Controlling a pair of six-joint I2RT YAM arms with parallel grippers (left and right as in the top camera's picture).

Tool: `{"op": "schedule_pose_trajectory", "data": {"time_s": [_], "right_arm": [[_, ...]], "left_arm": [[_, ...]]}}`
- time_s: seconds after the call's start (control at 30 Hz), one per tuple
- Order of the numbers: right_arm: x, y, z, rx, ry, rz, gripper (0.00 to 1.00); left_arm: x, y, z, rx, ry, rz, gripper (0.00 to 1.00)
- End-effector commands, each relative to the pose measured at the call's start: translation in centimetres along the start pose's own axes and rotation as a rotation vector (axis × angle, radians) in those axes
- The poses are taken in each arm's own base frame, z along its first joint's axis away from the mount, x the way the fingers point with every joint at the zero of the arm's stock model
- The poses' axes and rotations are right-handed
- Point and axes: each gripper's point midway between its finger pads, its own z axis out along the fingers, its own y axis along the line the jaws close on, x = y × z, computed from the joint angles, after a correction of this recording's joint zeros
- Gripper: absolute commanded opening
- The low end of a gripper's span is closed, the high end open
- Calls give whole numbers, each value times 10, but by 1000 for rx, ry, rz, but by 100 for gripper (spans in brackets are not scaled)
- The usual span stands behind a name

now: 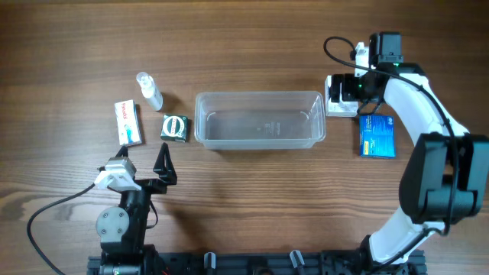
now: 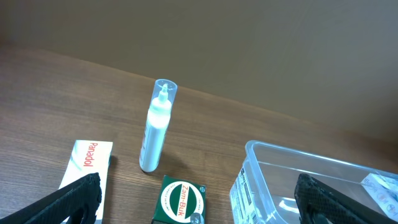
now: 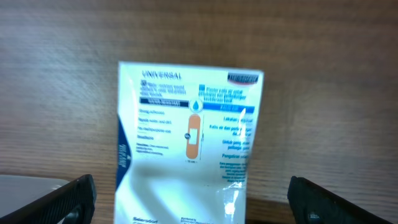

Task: Pack container
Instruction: 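Reach right gripper to white Hansaplast box and grasp it, then carry Hansaplast box with right gripper into container's right end, release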

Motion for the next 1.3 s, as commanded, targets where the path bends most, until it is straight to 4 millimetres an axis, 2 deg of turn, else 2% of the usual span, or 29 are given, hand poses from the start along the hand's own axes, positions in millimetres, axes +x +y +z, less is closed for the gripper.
{"op": "schedule_pose_trajectory", "data": {"time_s": [0.0,0.17,0.3,0.33,0.4,0.43,0.67,0.83,0.87,0.93,1.1,1.17,1.27], "right_arm": [[10,-2,11,15,57,20,100],[17,8,14,3,87,-3,100],[23,21,24,-3,113,-35,100],[24,18,27,24,119,-40,100],[26,-4,31,153,130,-15,100],[27,-8,31,177,133,-15,100],[24,0,32,130,120,6,97],[23,3,33,113,116,5,86],[23,4,33,112,115,5,86],[20,4,33,112,102,4,99],[6,11,35,69,47,6,99],[6,11,35,69,46,7,96],[7,11,35,70,51,6,83]], "left_arm": [[1,5,0,-20,-4,22,100],[1,5,0,-20,-4,22,100],[1,5,0,-20,-4,22,100],[1,5,0,-20,-4,22,100],[1,5,0,-20,-4,22,100],[1,5,0,-20,-4,22,100],[1,5,0,-20,-4,22,100],[1,5,0,-20,-4,22,100],[1,5,0,-20,-4,22,100],[1,5,0,-20,-4,22,100],[1,5,0,-20,-4,22,100],[1,5,0,-20,-4,22,100],[1,5,0,-20,-4,22,100]]}}
